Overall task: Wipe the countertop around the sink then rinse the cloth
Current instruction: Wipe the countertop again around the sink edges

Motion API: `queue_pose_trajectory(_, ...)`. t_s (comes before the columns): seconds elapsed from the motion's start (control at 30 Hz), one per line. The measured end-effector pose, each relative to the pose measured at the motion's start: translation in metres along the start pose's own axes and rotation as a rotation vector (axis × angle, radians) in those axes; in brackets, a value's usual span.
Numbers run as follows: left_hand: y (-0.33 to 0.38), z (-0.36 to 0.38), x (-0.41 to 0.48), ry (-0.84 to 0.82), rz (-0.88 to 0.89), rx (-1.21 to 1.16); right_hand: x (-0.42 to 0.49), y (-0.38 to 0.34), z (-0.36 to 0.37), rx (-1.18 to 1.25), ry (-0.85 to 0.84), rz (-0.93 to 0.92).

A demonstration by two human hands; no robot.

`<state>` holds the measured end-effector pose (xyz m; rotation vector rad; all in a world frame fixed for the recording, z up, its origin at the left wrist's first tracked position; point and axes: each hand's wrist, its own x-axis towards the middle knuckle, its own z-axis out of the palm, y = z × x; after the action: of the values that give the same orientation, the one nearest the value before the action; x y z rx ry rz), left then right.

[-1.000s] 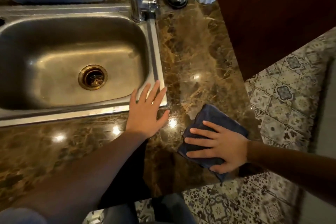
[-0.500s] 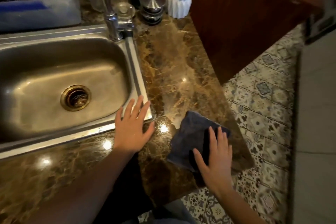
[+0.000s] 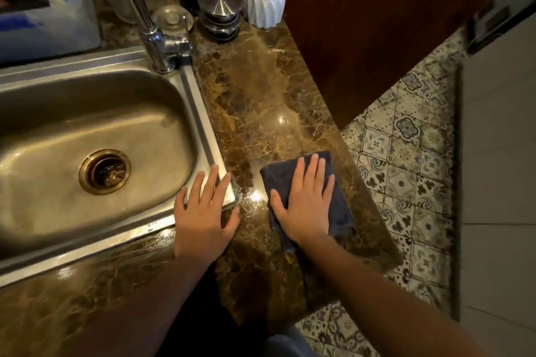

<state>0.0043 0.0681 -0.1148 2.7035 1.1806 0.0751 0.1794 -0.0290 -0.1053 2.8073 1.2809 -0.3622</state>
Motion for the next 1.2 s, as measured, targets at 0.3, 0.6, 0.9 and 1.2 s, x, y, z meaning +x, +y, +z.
queue_pose_trajectory(0.3, 0.000, 0.000, 0.002, -0.059, -0.027, -0.018, 0.148, -0.004, -0.033, -0.067, 0.006, -0.285)
queue_pose_trajectory(0.6, 0.004, -0.003, 0.001, -0.087, -0.070, -0.060, 0.245, -0.023, -0.051, -0.065, 0.033, -0.467)
queue_pose_trajectory(0.9, 0.006, -0.003, 0.001, -0.078, -0.060, -0.038, 0.142, 0.003, -0.035, -0.104, -0.015, -0.666)
queue_pose_trajectory(1.2, 0.003, 0.001, 0.001, -0.083, -0.052, -0.015, -0.049, 0.053, 0.002, -0.114, -0.075, -0.585)
